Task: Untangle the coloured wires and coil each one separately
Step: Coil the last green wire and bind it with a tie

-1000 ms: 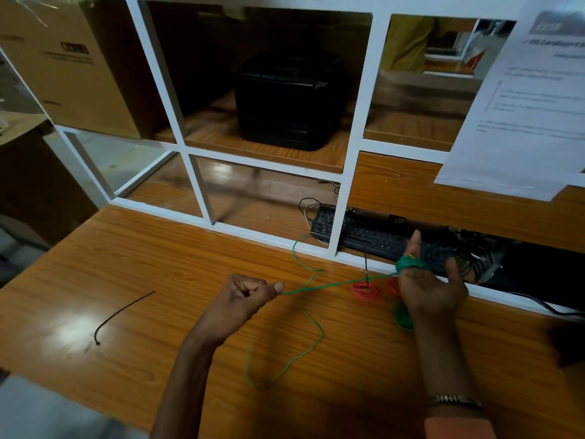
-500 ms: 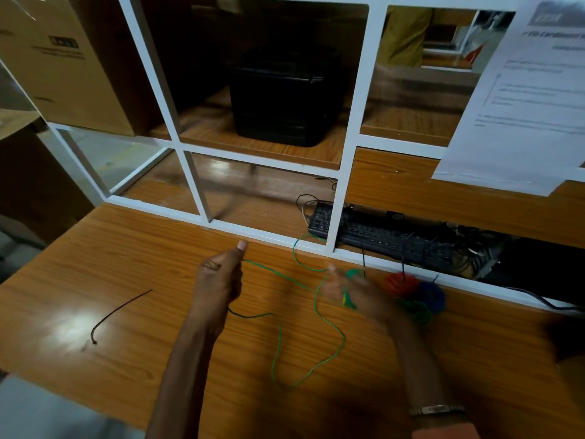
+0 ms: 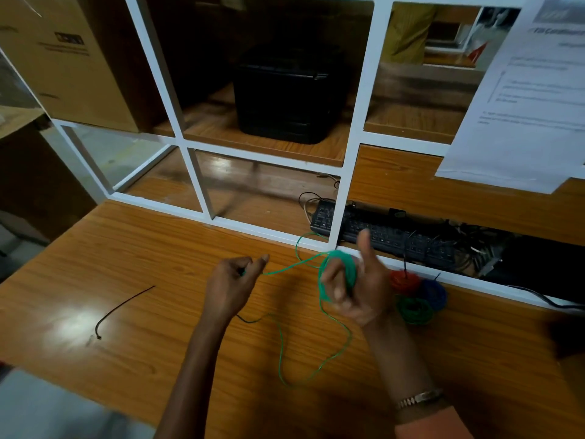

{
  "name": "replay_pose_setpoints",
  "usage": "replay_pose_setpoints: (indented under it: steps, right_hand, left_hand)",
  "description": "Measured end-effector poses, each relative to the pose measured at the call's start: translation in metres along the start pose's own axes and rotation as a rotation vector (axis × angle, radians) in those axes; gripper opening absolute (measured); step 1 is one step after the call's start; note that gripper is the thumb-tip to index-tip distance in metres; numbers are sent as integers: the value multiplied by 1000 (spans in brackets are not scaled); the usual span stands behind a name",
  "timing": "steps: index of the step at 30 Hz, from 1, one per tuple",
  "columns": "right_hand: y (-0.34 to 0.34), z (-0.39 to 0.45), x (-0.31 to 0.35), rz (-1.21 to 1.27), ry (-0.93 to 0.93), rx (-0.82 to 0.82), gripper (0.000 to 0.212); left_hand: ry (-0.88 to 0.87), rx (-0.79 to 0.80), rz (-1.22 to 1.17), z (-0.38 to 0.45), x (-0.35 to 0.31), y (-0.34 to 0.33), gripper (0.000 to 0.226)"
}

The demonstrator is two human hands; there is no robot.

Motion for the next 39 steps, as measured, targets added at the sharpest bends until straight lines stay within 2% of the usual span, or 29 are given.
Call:
replay_pose_setpoints:
  steps: [2,5,7,9,11,12,14,15,16,18,21,25,28,30,32,35,37,39]
  right_hand:
    - [3,-2,18,124,193,-137,83]
    - [7,-3,28,291,425,-218,94]
    - [9,-2,29,369,494,-291,95]
    - [16,1,27,300,505,-429,92]
    - [28,0,24,58,407,-650,91]
    - [30,-1,22,-155,280,-768,93]
    - [34,-2,12,-580,-109,-925,99]
    - [35,-3,4,-700,-301,-938,102]
    - [35,-4,-6,-762,-472,-895,103]
    - [30,-3,-25,-810,-669,-725,104]
    - [13,0,-40,-724,-739,-506,95]
    - [-9,1,-48,-605,-767,-201,109]
    - [-13,1,-46,-381,-638,-74,106]
    - [-8,5,-37,-178,-408,-89,99]
    - [-3,7,-23,31,-116,-145,92]
    - [6,2,0,208,261,-309,89]
    - [14,-5,14,294,463,-370,94]
    - [25,-11,26,328,578,-422,102]
  left_hand:
    - [-64,163,-18,-6,-4,-15,63]
    - [-84,236,45,-6,-11,-22,65]
    - [-46,247,77,-8,-15,-22,64]
    - [-16,287,73,-11,-18,-25,56]
    - [1,317,-3,-15,-21,-28,50]
    - [4,318,-41,-16,-24,-28,47]
    - [-8,284,-109,-17,-30,-26,43]
    - [-24,246,-139,-16,-35,-25,41]
    - [-44,200,-168,-14,-38,-23,39]
    - [-91,117,-185,-9,-44,-20,34]
    - [-137,73,-130,-5,-43,-17,32]
    - [-160,38,-75,-5,-32,-14,29]
    - [-95,11,-142,-4,-28,-16,23]
    - [-72,6,-195,-4,-24,-18,26]
    - [-59,56,-225,-4,-20,-25,28]
    - [-11,142,-217,-5,-13,-39,32]
    - [14,166,-172,-7,-7,-43,44]
    - [16,197,-176,-11,-2,-46,52]
Point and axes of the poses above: each hand's wrist, its own z-axis towards the middle knuckle, its own y-axis out of the back of the hand, x = y × z, the point moved 4 cm from there along z, towards the middle knuckle, and after that the axes turned 11 degrees about x, right-handed, at the moved point
